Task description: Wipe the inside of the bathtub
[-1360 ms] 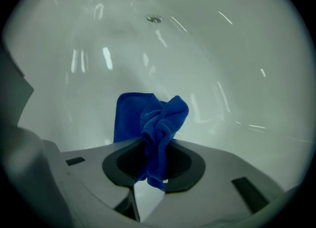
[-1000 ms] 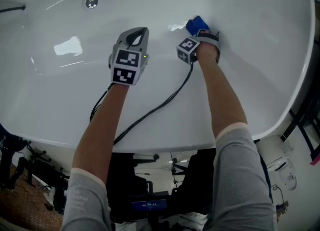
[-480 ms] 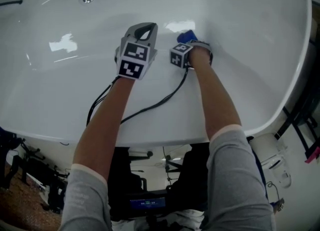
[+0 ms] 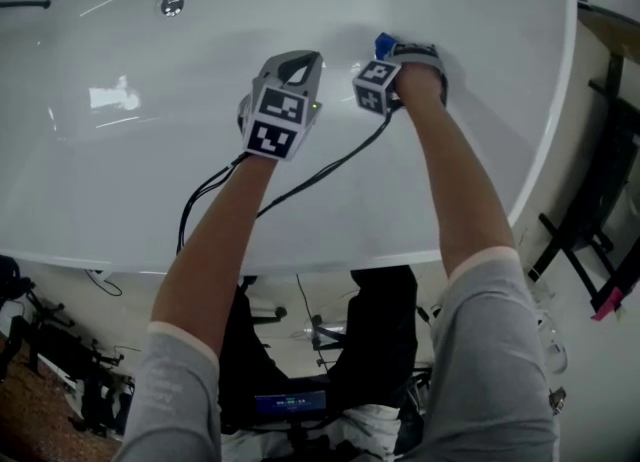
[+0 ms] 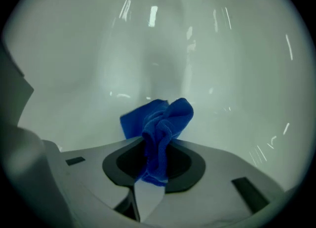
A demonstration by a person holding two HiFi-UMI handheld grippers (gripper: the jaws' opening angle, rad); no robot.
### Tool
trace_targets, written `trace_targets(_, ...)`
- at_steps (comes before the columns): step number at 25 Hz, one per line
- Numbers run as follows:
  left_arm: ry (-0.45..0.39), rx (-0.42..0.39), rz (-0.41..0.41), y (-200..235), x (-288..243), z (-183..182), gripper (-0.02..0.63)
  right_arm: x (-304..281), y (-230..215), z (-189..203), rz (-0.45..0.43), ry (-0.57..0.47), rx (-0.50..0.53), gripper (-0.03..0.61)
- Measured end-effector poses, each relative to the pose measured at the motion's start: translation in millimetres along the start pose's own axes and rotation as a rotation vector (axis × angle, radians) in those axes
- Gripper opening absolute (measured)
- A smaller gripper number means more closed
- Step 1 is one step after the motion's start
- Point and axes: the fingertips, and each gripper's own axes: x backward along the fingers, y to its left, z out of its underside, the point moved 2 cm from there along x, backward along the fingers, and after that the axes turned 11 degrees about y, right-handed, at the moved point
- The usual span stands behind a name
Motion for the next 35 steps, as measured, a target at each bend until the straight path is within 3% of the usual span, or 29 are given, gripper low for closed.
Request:
trace_targets(3,-0.011,-0.004,0.006,-4,-4,-8,0.0,-2,-6,8,0.022,0.026,0.024,0.104)
trace_targets(8,0.001,-0.017,-0.005,6,-1,-2,0.0,-2,46,-2,0.004,0.067,0.116,0.103)
trace_targets(13,0.029,0.011,-0.026,22,8,15,0.0,-2,118,-9,-0.176,0.051,0.128,0.103)
trace_targets(17,0.029,0.017,-0.022,22,12,15,0.0,10,132,0,-0.268,0.075,0.141,0.103)
trace_targets(19,0.024,0.018,-0.017,21,13,11,0.0,17,115,4,-0.23,0.06,0.121,0.103)
trace_targets(24,0.008,0.019,-0.011,18,15,-1,0.0,29,14,33,0.014,0.033,0.008,0.103)
trace_targets(27,0.005,0.014,-0.01,16,15,-6,0.0,30,-16,57,-0.007,0.055,-0.084,0.103)
trace_targets(30,0.009,0.01,-0.004,13,12,-8,0.0,31,-2,55,0.004,0.073,-0.052,0.103)
trace_targets(35,0.025,0.007,-0.005,19,10,-2,0.001,20,79,31,-0.04,0.079,0.094,0.101)
